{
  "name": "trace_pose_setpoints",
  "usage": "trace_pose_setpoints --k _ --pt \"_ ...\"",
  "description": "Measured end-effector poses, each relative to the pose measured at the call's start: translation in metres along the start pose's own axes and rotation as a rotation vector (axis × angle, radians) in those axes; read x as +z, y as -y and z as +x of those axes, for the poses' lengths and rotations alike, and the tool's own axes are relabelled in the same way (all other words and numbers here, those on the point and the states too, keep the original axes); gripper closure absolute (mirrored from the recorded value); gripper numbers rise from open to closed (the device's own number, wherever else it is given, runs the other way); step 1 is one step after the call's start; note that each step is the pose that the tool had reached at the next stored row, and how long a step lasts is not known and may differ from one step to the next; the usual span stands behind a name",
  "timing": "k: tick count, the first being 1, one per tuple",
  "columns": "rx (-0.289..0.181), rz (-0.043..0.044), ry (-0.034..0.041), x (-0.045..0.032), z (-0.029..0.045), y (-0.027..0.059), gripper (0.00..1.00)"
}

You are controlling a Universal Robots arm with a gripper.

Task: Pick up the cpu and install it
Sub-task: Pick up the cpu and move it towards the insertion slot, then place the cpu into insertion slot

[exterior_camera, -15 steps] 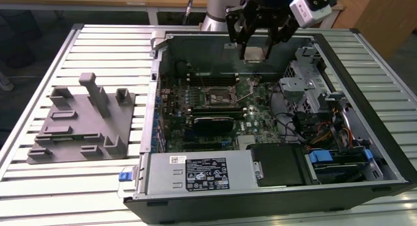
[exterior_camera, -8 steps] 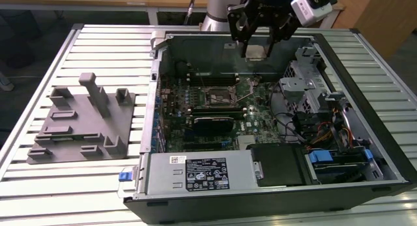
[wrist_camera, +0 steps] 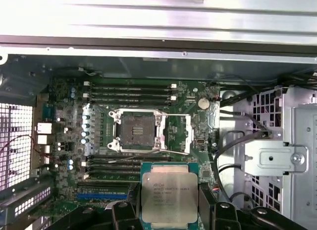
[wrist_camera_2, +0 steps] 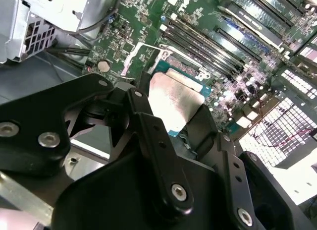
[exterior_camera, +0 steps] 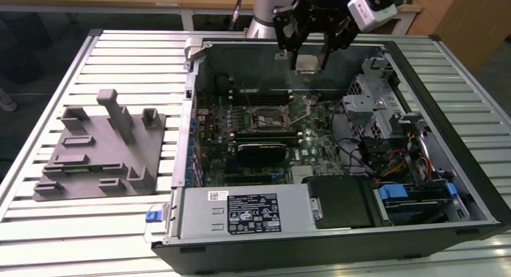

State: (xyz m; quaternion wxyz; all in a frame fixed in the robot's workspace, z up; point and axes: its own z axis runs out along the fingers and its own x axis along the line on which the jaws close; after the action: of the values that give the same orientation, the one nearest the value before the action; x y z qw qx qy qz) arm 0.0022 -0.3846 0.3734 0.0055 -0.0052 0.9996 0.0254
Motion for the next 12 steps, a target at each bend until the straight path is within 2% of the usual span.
trace_pose_setpoints --k 3,6,12 --pt "0.000 -0.0025 0.0041 0.0022 0.0098 0.0000 0.46" --pt "-0.002 -0.0068 0.0042 0.0041 0.0131 0.0000 0.46" --pt "-0.003 -0.0074 0.0039 0.0057 0.0244 0.0000 0.46"
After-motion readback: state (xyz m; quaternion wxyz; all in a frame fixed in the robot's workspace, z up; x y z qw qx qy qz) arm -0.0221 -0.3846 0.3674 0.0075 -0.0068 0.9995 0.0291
